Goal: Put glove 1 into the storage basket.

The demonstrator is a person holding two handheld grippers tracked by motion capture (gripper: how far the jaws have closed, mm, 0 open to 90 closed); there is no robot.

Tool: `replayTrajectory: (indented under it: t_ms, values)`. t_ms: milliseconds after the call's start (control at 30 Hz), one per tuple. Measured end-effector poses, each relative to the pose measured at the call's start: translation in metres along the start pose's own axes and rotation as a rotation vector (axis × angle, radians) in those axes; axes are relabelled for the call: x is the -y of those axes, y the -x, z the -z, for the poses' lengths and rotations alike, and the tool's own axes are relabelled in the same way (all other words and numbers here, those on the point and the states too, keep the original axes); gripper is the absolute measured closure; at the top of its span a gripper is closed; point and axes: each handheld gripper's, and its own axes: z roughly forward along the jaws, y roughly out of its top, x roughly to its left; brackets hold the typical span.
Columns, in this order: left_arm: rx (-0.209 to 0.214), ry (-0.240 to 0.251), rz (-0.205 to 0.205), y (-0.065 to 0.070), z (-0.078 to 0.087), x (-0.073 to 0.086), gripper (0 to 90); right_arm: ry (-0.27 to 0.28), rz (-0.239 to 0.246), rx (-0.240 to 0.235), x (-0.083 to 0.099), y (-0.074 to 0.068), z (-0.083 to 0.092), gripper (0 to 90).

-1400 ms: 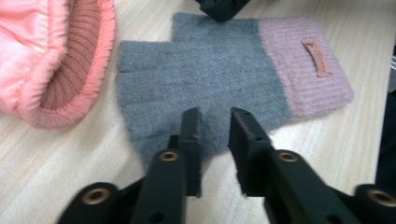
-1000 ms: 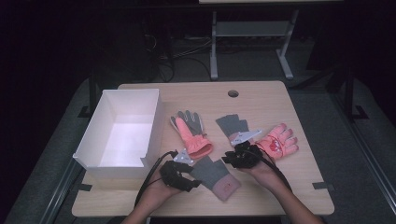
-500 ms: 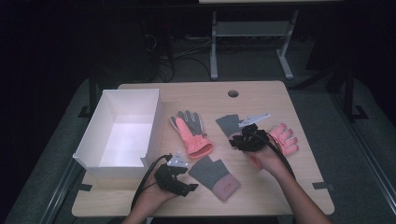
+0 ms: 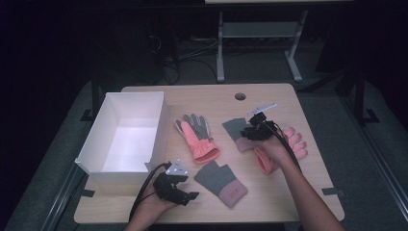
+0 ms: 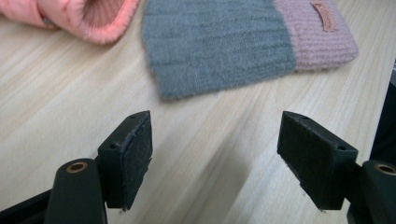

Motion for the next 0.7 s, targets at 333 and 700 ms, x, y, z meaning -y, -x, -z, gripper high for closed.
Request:
replayTrajectory:
  t_ms: [333,700]
  values:
    - [-0.008,0.0,0.006,-0.002,0.001,0.002,26.2,-0.063,-0.032,0.016,-0.001,0.01,-0.026,71.2]
    - [-0.015,-0.009,0.0,-0.001,-0.001,0.002,26.3,-0.111,-0.012,0.039,0.0,0.009,-0.04,86.8]
